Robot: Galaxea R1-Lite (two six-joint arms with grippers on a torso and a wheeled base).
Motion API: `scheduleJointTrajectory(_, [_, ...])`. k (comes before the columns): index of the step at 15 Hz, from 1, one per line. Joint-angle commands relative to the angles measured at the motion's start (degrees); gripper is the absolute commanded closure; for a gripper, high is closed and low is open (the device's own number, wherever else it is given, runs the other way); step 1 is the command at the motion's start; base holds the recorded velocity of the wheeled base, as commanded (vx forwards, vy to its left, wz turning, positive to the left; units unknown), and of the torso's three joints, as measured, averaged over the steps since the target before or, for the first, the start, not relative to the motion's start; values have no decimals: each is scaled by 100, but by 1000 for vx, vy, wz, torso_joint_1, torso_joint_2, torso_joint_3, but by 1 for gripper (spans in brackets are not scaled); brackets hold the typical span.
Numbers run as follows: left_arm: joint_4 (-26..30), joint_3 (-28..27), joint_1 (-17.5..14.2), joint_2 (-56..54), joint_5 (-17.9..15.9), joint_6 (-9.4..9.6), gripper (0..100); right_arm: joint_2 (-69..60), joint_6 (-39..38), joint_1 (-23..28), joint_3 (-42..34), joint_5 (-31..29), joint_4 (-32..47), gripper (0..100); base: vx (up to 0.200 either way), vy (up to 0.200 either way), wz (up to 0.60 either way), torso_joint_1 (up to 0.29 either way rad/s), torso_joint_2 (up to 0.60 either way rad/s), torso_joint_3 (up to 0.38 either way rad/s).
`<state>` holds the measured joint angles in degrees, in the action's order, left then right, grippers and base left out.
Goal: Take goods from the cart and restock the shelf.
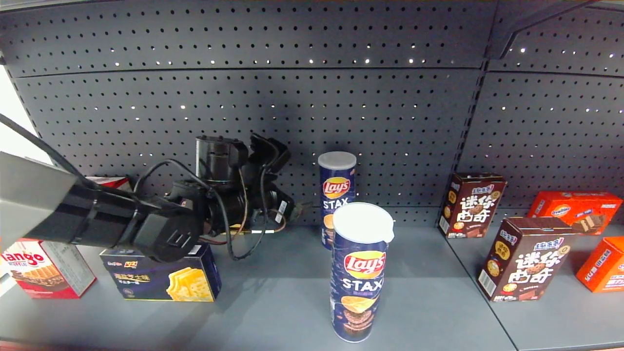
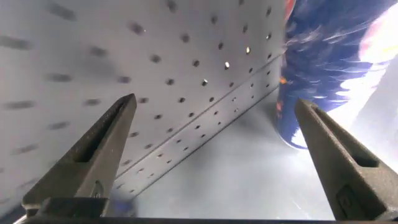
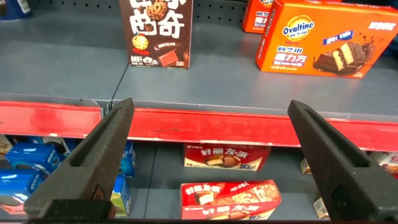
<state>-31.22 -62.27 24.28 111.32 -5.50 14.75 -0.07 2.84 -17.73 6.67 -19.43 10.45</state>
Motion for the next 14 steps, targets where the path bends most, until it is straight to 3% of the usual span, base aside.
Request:
scheduleJointTrajectory(1, [55,558,-38,-990,102,2,0,7,-56,15,89,-34,36,0,0,0,0,0,0,0])
scheduleJointTrajectory(2, [81,646,-47,-1157,119,2,0,16,-38,41,221,-26,63,0,0,0,0,0,0,0])
scheduleJointTrajectory(3, [283,892,-152,-1711,137,2,0,1132,-99,32,1267,36,28,0,0,0,0,0,0,0])
scheduleJointTrajectory(4, [389,962,-205,-1878,137,2,0,1493,-170,-3,1592,89,10,0,0,0,0,0,0,0])
scheduleJointTrajectory(6, [556,1367,-222,-2484,392,2,0,2688,-179,-214,2445,827,-201,0,0,0,0,0,0,0])
scheduleJointTrajectory(9, [512,1973,-249,-3064,620,-7,0,4156,-47,-574,2699,1600,-1168,0,0,0,0,0,0,0])
scheduleJointTrajectory(12, [503,2316,-266,-3424,646,-34,0,5140,138,-1646,2383,1583,-1660,0,0,0,0,0,0,0])
scheduleJointTrajectory(14, [503,2518,-275,-3635,646,-25,0,6089,322,-2288,1944,1548,-2609,0,0,0,0,0,0,0])
